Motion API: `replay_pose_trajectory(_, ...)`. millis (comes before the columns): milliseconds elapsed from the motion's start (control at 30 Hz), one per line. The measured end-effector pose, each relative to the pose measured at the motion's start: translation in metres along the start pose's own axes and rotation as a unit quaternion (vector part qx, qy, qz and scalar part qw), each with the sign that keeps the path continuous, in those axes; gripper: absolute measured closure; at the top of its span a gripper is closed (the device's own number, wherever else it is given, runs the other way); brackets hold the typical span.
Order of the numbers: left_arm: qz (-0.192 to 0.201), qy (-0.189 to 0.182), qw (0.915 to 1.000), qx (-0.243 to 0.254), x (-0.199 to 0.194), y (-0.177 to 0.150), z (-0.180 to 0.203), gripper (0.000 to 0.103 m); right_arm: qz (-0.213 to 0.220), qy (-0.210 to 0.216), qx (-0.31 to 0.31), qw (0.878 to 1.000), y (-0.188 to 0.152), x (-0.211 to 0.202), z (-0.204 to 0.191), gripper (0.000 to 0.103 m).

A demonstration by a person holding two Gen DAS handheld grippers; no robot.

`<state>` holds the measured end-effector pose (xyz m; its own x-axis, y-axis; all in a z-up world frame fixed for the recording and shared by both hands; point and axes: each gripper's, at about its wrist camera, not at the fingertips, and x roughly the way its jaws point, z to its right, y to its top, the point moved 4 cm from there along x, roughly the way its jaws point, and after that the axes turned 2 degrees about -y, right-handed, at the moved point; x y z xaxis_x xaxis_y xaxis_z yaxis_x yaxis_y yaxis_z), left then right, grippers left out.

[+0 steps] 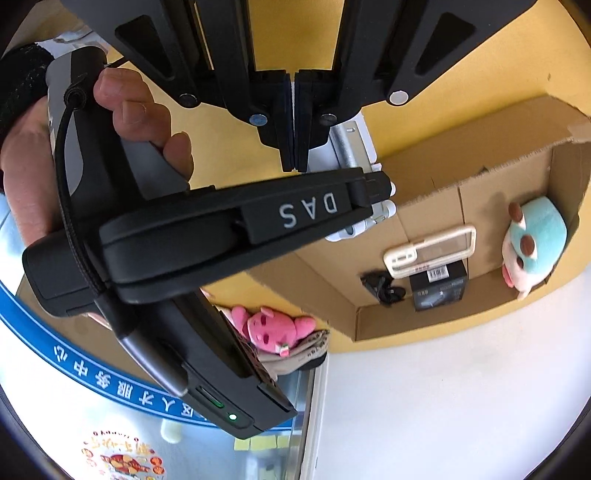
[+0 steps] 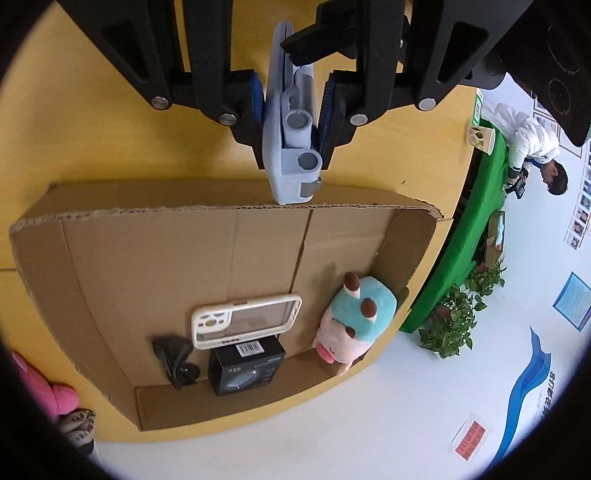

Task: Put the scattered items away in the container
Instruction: 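Carry the phone stand over the cardboard box and lower it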

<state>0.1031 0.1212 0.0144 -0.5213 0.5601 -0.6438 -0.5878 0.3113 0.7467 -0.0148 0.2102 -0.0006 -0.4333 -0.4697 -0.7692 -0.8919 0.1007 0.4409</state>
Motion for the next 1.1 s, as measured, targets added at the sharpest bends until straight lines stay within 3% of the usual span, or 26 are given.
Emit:
replay_pose_trajectory(300, 0.039, -0.011, 0.9992, 0.001, -0.018, 0.045, -0.014, 0.103, 0.031, 0.012, -0.034, 0.999, 0.042, -0.028, -0.019, 0.080)
replay_pose_trajectory(533, 0.050, -0.007, 0.9986, 0.017, -0.016, 0.080, -0.030, 0.103, 0.040, 0.028, -0.035, 0.998, 0.088, -0.028, -0.016, 0.080)
replay_pose_trajectory(767, 0.034, 0.017, 0.9993, 0.004, -0.010, 0.095, -0.073, 0.103, 0.016, 0.076, -0.043, 0.996, 0.134, 0.008, -0.038, 0.080)
replay_pose_trajectory(1000, -0.004, 0.053, 0.9974, -0.049, 0.003, 0.076, -0.135, 0.103, -0.020, 0.103, -0.028, 0.994, 0.143, 0.065, -0.049, 0.080)
replay_pose_trajectory(1033, -0.005, 0.054, 0.9968, -0.059, 0.002, 0.072, -0.142, 0.102, -0.023, 0.105, -0.025, 0.994, 0.141, 0.069, -0.049, 0.080)
replay_pose_trajectory(1100, -0.016, 0.082, 0.9943, -0.067, 0.005, 0.063, -0.154, 0.077, -0.025, 0.107, -0.021, 0.994, 0.139, 0.073, -0.048, 0.080)
